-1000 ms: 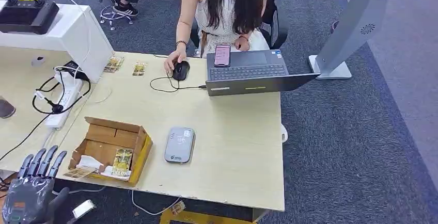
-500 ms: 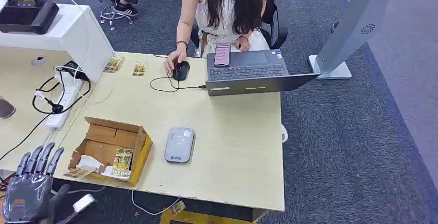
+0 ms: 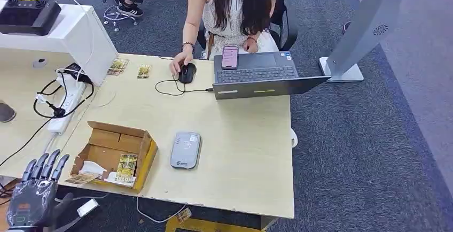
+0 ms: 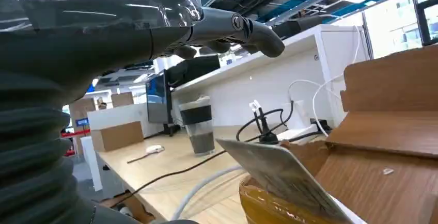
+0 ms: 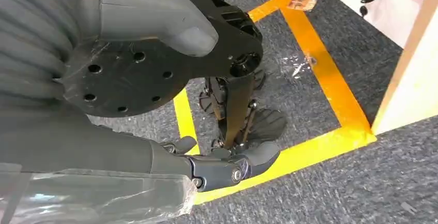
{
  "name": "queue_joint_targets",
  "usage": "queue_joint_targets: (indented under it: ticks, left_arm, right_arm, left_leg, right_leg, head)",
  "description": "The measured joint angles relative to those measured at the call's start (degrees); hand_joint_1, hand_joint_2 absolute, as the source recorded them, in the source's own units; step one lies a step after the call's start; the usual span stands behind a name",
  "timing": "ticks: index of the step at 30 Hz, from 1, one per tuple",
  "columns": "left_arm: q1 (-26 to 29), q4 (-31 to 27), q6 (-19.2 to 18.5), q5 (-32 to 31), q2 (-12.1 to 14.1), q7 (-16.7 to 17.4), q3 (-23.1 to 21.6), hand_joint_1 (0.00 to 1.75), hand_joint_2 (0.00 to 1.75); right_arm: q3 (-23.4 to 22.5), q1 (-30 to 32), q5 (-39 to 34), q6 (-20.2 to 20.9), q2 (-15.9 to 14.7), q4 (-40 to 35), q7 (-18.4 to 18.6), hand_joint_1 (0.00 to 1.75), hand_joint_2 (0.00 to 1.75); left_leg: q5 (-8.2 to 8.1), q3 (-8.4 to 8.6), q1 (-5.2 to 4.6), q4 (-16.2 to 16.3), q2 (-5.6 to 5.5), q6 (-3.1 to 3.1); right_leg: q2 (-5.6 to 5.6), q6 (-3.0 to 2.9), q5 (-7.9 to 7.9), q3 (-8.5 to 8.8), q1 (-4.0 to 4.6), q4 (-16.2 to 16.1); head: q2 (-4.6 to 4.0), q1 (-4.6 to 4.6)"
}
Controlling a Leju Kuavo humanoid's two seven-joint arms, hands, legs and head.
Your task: Pass the card to the sensor for recognition and then transmit it.
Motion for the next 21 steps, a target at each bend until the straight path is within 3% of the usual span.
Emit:
queue_joint_targets:
  ticks: [21]
  left_arm:
    - [-3.6,1.9,0.1,-0.5,0.5,-0.3,-5.2,0.00,1.75]
  right_arm:
    - [0.0,-0.4,0.2,0.2,-0.4,0.0,1.6,0.00,1.75]
  left_leg:
    - [0.00,0.01,0.00,0.0,0.01,0.00]
  right_leg:
    - [0.01,0.00,0.00,0.00,0.00,0.0]
  head:
    - [0.00,-0.02]
